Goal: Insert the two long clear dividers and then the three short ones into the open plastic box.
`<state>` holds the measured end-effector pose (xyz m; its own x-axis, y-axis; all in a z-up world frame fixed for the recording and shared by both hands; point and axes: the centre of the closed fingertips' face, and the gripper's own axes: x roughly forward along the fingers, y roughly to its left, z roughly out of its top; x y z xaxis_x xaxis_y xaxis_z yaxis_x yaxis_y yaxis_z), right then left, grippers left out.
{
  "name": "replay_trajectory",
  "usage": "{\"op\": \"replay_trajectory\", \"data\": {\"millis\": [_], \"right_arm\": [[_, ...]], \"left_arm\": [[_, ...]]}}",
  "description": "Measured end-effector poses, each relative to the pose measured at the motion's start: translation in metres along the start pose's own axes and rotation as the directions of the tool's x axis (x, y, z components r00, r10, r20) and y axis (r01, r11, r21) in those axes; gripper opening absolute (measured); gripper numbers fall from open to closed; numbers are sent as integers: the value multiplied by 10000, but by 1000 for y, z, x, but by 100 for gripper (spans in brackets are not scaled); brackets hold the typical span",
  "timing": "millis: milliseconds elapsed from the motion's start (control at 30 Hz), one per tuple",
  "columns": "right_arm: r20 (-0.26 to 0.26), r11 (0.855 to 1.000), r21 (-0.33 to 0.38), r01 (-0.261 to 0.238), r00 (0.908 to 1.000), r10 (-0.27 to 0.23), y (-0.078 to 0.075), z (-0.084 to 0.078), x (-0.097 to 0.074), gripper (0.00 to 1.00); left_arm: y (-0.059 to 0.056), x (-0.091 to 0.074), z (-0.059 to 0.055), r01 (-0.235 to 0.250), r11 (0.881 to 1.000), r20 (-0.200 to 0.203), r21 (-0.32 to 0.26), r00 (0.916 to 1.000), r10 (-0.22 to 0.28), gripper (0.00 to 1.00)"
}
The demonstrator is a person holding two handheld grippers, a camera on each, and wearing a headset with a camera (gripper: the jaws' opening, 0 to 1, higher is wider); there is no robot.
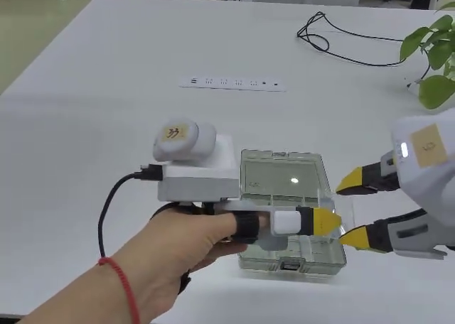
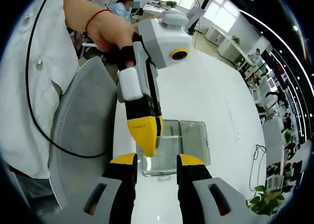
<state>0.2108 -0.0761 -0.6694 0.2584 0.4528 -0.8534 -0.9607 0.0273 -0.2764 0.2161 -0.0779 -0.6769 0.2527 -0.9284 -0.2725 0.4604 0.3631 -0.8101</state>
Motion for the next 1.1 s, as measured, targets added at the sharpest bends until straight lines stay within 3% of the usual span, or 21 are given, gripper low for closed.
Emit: {"op": "replay_trajectory", "data": {"millis": [367,767,933,1000,1100], "right_arm": [[-119,9997,-250,-3,9999,0,3,3,-2,32],[-148,9971,-753,103,9998,-115,3,7,-2,34],[182,9989,-451,111,9998,-103,-7,10,-10,35],[738,9995,205,-220,9971,204,-10,14,-16,35],[1334,9921,774,-984,9872,875,-13,15,-22,30]], "left_arm": [[-11,0,-2,601,9979,-29,-239,9982,-602,0],[-11,-2,-1,689,9956,201,-628,9975,-677,0],[-8,-5,-3,595,9982,82,15,9982,-596,0],[-7,-7,-5,612,9958,-40,676,9981,-611,0],[-10,-10,-11,883,9803,-424,1765,9957,-820,0]]}}
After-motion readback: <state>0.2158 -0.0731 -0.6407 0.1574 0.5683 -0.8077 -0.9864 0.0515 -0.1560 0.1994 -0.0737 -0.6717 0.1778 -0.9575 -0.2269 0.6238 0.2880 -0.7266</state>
